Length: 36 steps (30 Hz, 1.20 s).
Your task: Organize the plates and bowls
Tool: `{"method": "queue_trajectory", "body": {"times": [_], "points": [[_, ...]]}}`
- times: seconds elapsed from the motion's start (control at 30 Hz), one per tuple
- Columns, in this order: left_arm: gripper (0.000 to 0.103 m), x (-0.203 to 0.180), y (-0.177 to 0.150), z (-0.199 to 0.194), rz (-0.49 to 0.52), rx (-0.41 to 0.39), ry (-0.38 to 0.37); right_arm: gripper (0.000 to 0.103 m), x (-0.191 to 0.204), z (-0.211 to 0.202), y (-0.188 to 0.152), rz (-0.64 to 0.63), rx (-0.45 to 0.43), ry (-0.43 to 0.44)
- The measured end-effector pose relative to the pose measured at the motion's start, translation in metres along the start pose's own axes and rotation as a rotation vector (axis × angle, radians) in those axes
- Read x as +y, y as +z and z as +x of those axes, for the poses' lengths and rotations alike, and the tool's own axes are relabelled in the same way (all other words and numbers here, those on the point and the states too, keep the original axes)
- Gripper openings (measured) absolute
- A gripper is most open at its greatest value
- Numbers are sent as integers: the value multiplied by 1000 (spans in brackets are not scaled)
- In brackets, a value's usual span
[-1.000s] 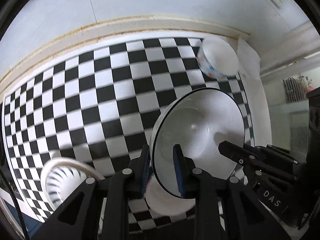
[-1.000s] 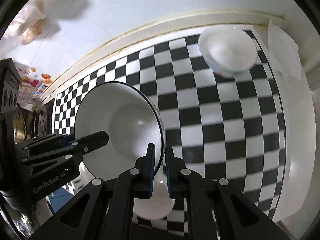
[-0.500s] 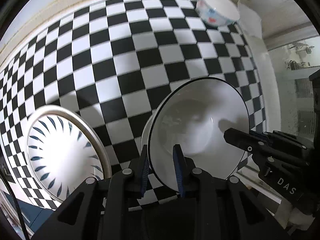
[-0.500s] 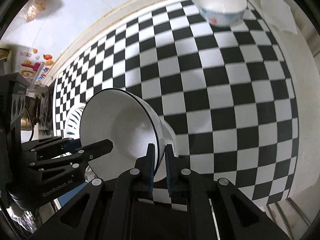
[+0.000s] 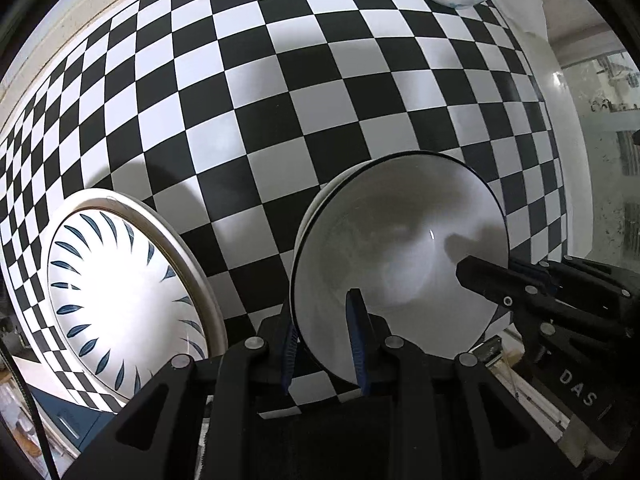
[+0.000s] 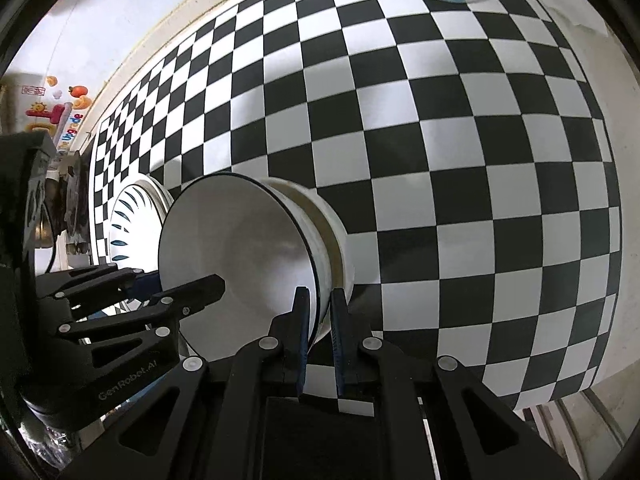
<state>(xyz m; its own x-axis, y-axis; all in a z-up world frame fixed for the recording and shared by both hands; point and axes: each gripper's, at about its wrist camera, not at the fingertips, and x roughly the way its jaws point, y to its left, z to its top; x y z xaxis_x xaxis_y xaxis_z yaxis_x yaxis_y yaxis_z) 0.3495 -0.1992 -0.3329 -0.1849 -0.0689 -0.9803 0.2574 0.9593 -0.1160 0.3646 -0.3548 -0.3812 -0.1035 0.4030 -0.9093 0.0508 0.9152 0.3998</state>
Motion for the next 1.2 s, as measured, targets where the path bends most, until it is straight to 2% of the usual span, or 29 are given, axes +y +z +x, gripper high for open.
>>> {"method": "queue_trajectory", "body": {"times": [0.3,0.77,0.83,1.03,1.2], "points": [[20,-5,2,7,15,-1,41,12,2,4,6,9,11,2],[20,-3,-1,1,21,-5,49,18,1,2,6,23,36,5],[20,-4,-2,-4,26,-15,51,18,1,1,6,20,41,-12],[20,-6,-2,-16,30,-22,61,18,-6,-1,4,36,49,26],[22,-1,10,-56,-15,-86,22,20,-22,-28,13,75,9,72]]}}
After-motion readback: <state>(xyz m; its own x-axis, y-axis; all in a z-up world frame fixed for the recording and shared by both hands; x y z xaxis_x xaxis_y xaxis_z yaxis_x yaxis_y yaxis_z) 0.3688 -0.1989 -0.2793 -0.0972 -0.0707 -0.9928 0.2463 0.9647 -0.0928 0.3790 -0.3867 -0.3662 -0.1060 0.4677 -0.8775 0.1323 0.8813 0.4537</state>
